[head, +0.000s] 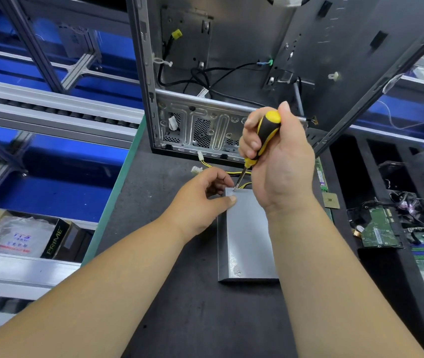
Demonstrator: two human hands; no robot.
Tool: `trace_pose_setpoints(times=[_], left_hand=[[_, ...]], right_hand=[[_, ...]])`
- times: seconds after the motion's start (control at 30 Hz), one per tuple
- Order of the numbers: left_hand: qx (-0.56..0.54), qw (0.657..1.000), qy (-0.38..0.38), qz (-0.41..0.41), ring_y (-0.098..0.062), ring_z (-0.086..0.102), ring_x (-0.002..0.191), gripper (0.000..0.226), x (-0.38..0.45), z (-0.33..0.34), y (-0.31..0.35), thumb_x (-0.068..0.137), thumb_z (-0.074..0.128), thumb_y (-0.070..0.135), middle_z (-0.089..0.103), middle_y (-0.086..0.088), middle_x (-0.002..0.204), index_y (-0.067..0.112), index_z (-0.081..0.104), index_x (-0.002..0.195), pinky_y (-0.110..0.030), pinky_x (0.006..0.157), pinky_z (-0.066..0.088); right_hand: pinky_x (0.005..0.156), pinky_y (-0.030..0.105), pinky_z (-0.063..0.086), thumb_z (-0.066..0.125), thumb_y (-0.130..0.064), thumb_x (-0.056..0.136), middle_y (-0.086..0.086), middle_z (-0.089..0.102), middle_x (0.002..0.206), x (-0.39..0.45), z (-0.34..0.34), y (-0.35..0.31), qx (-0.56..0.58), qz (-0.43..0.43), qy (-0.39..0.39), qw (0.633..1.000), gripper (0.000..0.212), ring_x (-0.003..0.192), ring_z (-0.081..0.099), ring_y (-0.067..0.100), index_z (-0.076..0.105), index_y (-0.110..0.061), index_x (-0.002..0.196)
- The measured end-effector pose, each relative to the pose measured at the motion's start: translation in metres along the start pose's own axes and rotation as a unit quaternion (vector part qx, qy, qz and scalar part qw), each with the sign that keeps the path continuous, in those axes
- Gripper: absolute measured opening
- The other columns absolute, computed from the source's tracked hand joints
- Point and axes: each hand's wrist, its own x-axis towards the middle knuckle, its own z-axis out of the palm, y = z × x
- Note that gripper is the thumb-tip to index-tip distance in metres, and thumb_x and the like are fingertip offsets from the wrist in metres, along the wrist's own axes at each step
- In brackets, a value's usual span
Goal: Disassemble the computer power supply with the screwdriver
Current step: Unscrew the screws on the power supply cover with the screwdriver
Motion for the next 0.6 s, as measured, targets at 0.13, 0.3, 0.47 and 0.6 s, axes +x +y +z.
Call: trace_pose_setpoints(times=[0.13,0.3,0.47,0.6], left_hand=[[-0.001,1.000,0.000,0.008,-0.007,0.058,0.089,0.023,0.000,0.000,-0.001,0.082,0.073,0.008,0.062,0.009,0.092,0.026,0.064,0.093,-0.021,0.085,0.049],[0.008,1.000,-0.006,0.016,-0.007,0.058,0.090,0.023,0.001,0.000,-0.003,0.080,0.073,0.016,0.062,0.015,0.092,0.033,0.064,0.091,-0.021,0.086,0.047],[0.015,1.000,-0.010,0.010,-0.011,0.059,0.093,0.022,0.002,-0.001,-0.004,0.078,0.073,0.021,0.062,0.011,0.095,0.037,0.064,0.091,-0.026,0.087,0.047],[0.017,1.000,-0.009,0.011,-0.011,0.060,0.093,0.022,0.002,0.000,-0.004,0.075,0.072,0.025,0.063,0.011,0.095,0.038,0.064,0.091,-0.027,0.088,0.049]], right_hand=[[0.057,0.032,0.019,0.035,-0.036,0.100,0.000,0.034,0.058,0.001,-0.002,-0.001,0.027,-0.016,-0.023,0.999,0.030,0.053,0.024,0.016,0.044,-0.013,0.083],[0.063,0.032,0.032,0.046,-0.032,0.094,0.003,0.046,0.067,-0.001,-0.011,-0.003,0.005,-0.017,-0.009,1.000,0.023,0.060,0.039,0.020,0.041,-0.013,0.081],[0.073,0.035,0.045,0.049,-0.028,0.094,0.005,0.055,0.075,-0.002,-0.016,-0.008,-0.012,-0.007,0.011,1.000,0.026,0.069,0.051,0.022,0.060,-0.010,0.079],[0.073,0.032,0.046,0.052,-0.025,0.090,0.003,0.056,0.073,-0.001,-0.013,-0.012,-0.019,0.008,-0.009,1.000,0.024,0.070,0.052,0.019,0.066,-0.011,0.078]])
